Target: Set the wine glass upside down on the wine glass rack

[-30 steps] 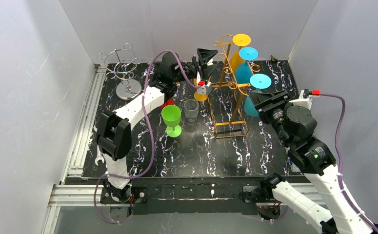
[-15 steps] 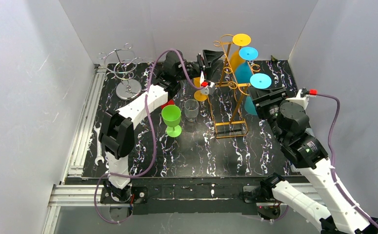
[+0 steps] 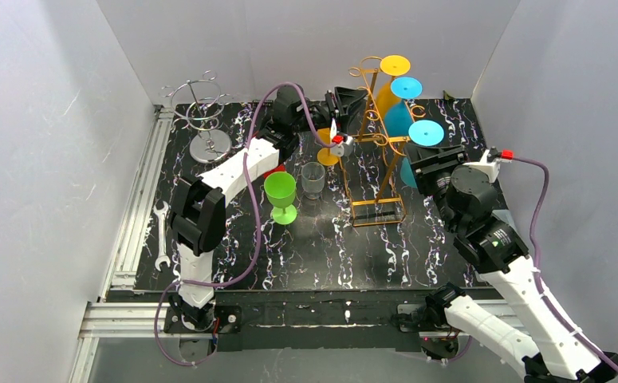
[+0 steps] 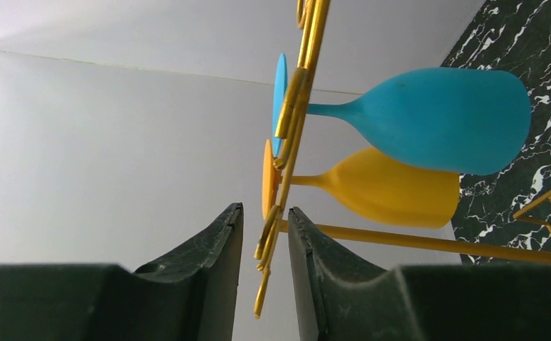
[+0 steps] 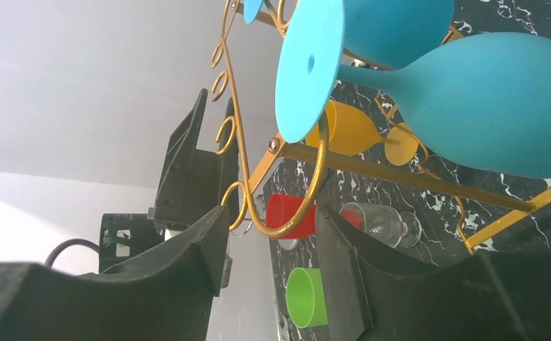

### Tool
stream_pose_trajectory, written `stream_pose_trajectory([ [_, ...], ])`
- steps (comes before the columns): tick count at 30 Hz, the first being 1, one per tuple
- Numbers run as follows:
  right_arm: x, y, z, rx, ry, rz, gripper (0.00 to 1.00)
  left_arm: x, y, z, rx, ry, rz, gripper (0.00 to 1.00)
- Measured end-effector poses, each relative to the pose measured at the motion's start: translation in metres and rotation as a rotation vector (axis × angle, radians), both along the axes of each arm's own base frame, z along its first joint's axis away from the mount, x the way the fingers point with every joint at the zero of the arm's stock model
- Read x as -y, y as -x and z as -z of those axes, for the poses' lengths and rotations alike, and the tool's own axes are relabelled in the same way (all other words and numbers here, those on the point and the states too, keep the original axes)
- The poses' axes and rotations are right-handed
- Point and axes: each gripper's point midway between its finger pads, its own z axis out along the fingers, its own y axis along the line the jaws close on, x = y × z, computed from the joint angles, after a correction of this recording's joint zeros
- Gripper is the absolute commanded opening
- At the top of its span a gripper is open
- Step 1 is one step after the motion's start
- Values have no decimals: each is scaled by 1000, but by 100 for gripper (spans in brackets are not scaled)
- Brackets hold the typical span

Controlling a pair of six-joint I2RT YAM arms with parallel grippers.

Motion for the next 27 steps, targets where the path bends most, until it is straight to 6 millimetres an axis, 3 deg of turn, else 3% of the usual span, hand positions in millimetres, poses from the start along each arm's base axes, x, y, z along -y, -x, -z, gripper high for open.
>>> stream_pose_trajectory([
  [21, 12, -13, 11, -10, 72, 87, 18, 2, 2, -11, 25, 13, 9, 22],
  [27, 19, -17, 8, -22, 159, 118, 16, 4, 5, -11, 27, 13, 16, 33],
])
